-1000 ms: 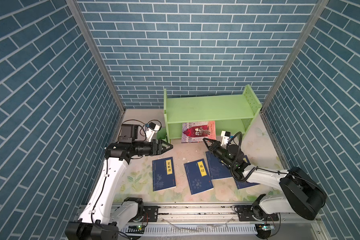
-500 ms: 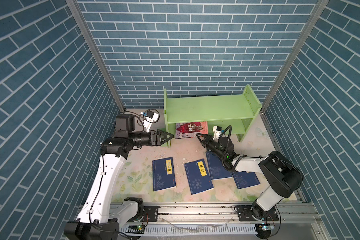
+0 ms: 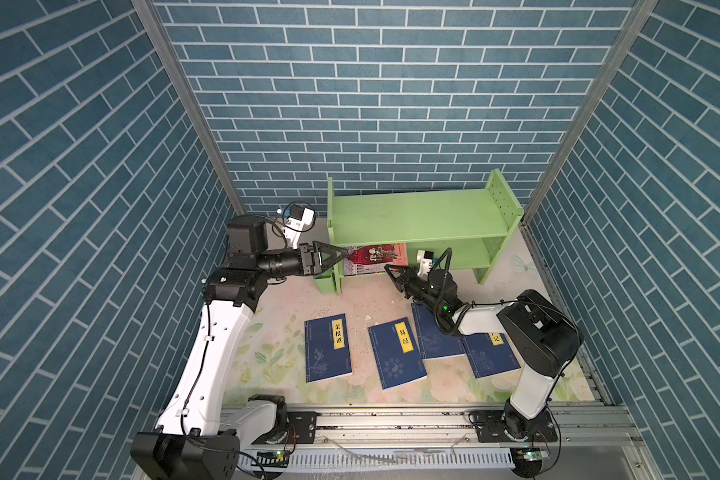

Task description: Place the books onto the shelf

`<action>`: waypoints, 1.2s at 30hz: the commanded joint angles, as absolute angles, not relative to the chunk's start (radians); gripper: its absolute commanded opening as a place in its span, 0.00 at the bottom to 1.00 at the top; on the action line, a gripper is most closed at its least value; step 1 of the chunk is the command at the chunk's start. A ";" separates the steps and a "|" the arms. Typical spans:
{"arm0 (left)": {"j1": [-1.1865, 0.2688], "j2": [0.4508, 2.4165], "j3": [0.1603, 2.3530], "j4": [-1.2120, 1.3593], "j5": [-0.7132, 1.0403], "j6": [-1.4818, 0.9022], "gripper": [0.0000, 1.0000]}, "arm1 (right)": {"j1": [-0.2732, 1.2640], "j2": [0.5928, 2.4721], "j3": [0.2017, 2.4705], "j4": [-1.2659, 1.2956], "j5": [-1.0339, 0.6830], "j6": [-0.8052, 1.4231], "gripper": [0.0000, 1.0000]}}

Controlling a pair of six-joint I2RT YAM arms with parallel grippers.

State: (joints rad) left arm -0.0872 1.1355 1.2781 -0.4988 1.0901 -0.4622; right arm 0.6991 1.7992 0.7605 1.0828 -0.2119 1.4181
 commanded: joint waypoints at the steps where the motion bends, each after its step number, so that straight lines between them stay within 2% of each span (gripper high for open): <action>1: -0.081 1.140 1.263 -0.455 1.111 -0.479 0.75 | 0.695 1.807 0.790 1.109 -0.233 1.449 0.08; 5: -0.081 1.142 1.249 -0.442 1.108 -0.489 0.75 | 0.695 1.814 0.792 1.111 -0.223 1.462 0.19; 10: -0.081 1.145 1.231 -0.412 1.104 -0.517 0.75 | 0.695 1.823 0.796 1.110 -0.200 1.487 0.18; 13: -0.081 1.145 1.230 -0.418 1.104 -0.513 0.75 | 0.695 1.840 0.811 1.120 -0.199 1.508 0.21; 21: -0.081 1.148 1.233 -0.430 1.097 -0.513 0.76 | 0.704 1.857 0.822 1.118 -0.182 1.551 0.43; 30: -0.081 1.147 1.270 -0.580 0.981 -0.377 0.76 | 0.722 1.756 0.818 0.851 -0.165 1.533 0.51; 36: -0.081 1.142 1.276 -0.614 0.973 -0.336 0.76 | 0.724 1.699 0.812 0.706 -0.147 1.522 0.54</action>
State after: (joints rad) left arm -0.0853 1.1473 1.2434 -0.5762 0.9913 -0.3893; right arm 0.7200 1.7332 0.8032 0.8249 -0.1703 1.5253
